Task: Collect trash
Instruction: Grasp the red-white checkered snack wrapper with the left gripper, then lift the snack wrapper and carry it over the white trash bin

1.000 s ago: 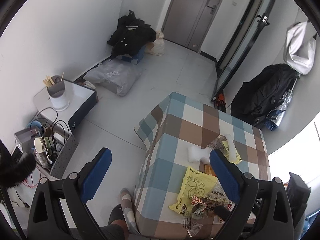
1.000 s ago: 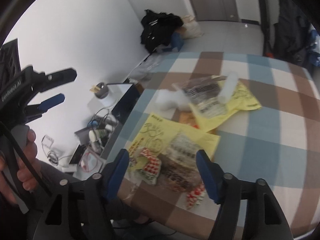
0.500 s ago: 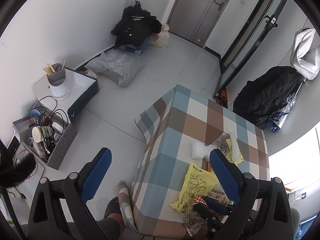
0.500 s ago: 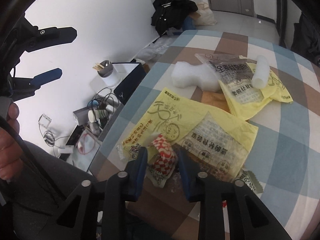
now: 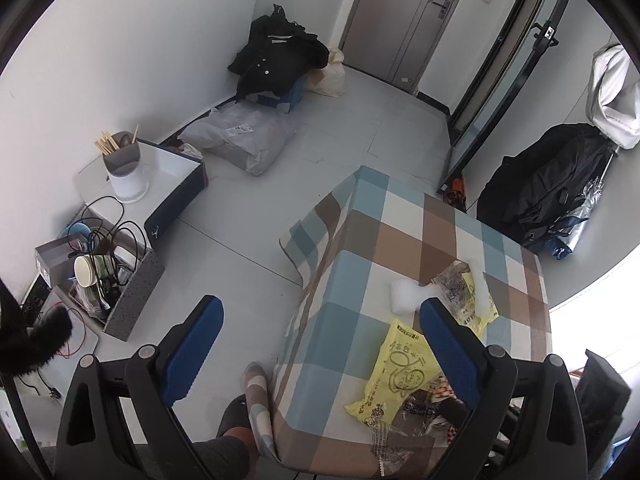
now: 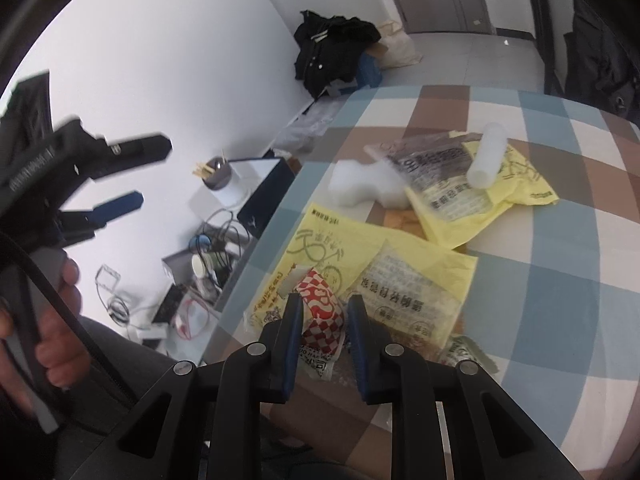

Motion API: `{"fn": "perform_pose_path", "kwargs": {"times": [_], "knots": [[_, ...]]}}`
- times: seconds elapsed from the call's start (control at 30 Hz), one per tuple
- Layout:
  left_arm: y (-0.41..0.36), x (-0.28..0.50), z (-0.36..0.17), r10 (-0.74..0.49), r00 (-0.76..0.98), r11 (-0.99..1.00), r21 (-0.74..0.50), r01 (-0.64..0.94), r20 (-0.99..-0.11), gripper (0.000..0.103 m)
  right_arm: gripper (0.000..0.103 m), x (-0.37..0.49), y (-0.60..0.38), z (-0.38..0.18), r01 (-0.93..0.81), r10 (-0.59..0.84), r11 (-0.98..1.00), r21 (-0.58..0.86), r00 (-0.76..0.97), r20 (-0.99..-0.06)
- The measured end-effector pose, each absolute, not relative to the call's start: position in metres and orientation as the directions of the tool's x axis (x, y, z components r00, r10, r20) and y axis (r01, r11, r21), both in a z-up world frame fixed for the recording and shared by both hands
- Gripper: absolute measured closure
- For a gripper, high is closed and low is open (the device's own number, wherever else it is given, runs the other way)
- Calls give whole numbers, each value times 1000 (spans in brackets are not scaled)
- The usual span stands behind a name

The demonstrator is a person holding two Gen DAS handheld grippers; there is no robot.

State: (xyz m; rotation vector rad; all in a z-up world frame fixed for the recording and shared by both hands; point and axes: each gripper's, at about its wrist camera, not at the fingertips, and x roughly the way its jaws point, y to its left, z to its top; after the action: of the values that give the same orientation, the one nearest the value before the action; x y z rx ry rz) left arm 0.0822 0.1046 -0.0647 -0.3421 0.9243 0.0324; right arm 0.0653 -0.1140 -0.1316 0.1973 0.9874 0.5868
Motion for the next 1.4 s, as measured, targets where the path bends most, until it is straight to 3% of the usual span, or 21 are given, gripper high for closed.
{"fn": "perform_pose_path", "kwargs": {"times": [0.2,0.4,0.67,0.93,1.1,1.4], "knots": [[89,79,-65,-160,604,950,-287,-120,-781,6,81,56,-148,-113,-337,562,827,450,491,-666],[46,75,-65,-238,576,963,-266,38,-782,6,81,40,-195,-92,-292,532,840,456,603,-594],[-8,68,-85,-318,442,945,-243,220,-839,6,81,28,-253,-91,-166,437,875,454,674,-596],[-53,53,-104,-374,290,887,-249,388,-881,31,81,22,-301,-96,-60,382,868,493,715,-586],[-73,50,-118,-371,222,864,-247,438,-902,51,81,16,-317,-97,-33,381,851,525,726,-573],[-82,60,-136,-335,185,881,-238,408,-924,54,81,12,-321,-93,-37,373,852,522,743,-555]]}}
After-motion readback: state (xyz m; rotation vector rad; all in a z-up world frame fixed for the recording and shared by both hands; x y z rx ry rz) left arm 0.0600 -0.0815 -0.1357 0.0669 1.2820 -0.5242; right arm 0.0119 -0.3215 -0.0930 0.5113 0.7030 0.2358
